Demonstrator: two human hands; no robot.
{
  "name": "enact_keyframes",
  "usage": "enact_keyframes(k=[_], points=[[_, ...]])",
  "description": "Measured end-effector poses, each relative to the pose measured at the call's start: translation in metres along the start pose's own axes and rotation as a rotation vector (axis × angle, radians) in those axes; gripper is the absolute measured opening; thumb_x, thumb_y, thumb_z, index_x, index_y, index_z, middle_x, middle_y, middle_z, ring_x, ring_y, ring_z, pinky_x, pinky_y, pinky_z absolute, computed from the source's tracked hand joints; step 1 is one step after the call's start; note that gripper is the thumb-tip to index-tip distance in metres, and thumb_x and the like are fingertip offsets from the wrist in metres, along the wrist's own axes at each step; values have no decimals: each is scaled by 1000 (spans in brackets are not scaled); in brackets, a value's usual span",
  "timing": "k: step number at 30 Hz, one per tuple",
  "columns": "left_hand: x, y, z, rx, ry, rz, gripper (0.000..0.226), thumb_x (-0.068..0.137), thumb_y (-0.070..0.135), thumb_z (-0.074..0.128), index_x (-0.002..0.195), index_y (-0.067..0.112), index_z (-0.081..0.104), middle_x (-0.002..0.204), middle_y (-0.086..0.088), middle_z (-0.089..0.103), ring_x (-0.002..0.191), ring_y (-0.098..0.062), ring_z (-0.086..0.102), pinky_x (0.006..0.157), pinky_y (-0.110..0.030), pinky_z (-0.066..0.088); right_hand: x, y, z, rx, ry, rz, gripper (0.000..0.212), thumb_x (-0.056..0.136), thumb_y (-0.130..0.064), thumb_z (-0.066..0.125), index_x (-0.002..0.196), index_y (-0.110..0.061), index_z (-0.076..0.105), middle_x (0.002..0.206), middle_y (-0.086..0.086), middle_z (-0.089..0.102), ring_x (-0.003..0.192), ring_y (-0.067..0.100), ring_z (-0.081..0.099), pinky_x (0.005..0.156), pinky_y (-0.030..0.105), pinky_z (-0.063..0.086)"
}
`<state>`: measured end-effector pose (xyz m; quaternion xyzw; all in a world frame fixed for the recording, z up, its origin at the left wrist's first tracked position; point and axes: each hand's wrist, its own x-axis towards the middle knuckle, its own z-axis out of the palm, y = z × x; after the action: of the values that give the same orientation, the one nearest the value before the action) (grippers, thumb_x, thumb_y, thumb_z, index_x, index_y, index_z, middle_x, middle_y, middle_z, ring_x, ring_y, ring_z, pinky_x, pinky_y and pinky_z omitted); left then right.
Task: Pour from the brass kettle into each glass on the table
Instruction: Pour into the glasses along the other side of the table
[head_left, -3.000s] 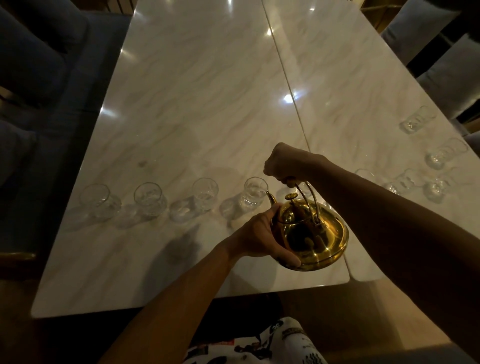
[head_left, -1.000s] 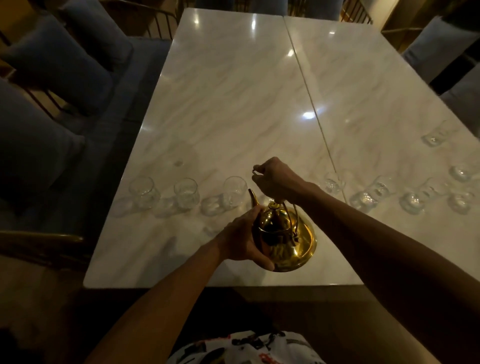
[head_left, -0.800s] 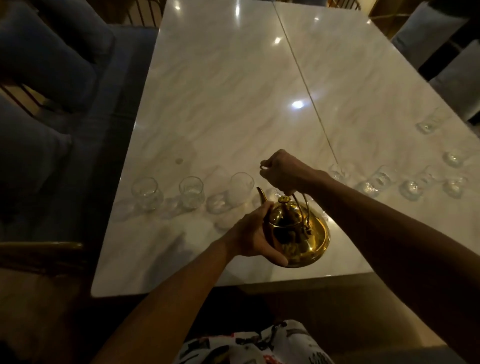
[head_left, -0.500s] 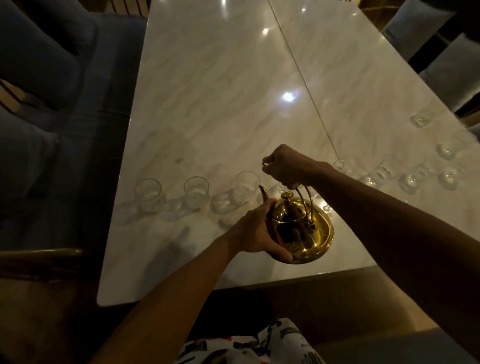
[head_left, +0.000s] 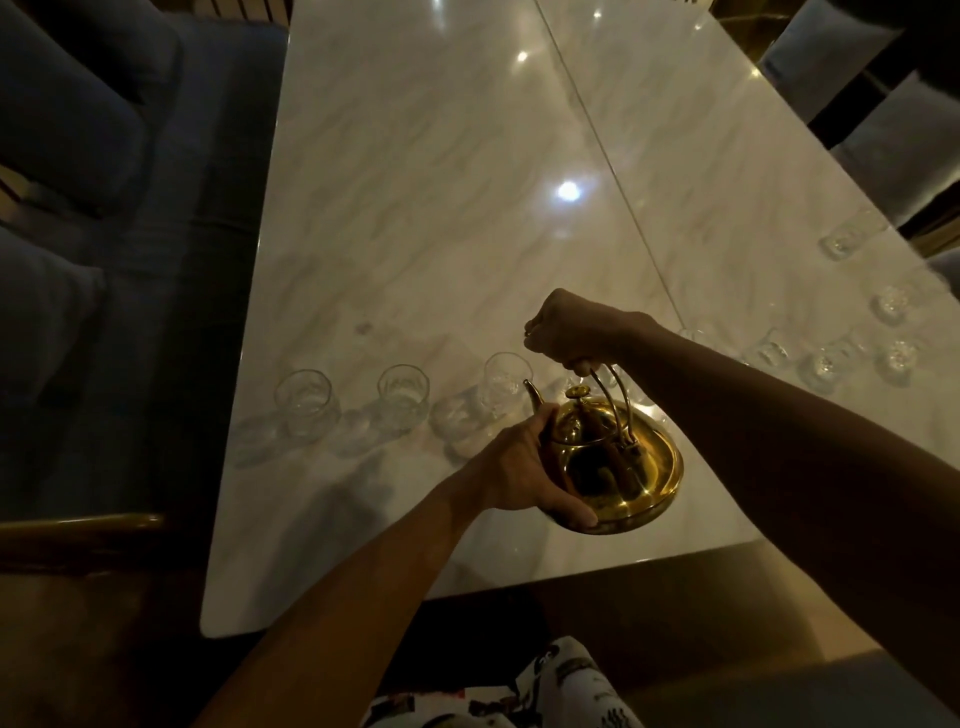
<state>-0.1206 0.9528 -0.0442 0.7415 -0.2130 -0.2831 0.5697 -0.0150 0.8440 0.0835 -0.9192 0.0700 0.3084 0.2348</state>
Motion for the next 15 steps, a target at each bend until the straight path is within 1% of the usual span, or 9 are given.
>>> enact_keyframes(k=[8,12,15], points=[[0,1,-7,-27,-7,-24,104,62,17,99,146,26,39,119,24,58,105,12,56,83,-3,49,9,-8,0,-22,-10,16,28,94,-13,52,101,12,63,72,17,58,46,19,49,41,28,41],[-1,0,-9,-34,-18,-30,103,62,18,99,146,27,40,120,24,58,106,11,56,82,-3,49,9,-11,1,-41,-15,26,28,94,-14,51,101,11,63,70,16,57,43,18,47,40,27,40],[-2,2,-11,-34,-23,-28,104,62,20,99,147,27,39,126,20,58,111,4,57,84,-5,50,8,-13,0,-34,-16,30,27,95,-12,51,101,11,62,66,14,54,41,16,46,39,26,39]])
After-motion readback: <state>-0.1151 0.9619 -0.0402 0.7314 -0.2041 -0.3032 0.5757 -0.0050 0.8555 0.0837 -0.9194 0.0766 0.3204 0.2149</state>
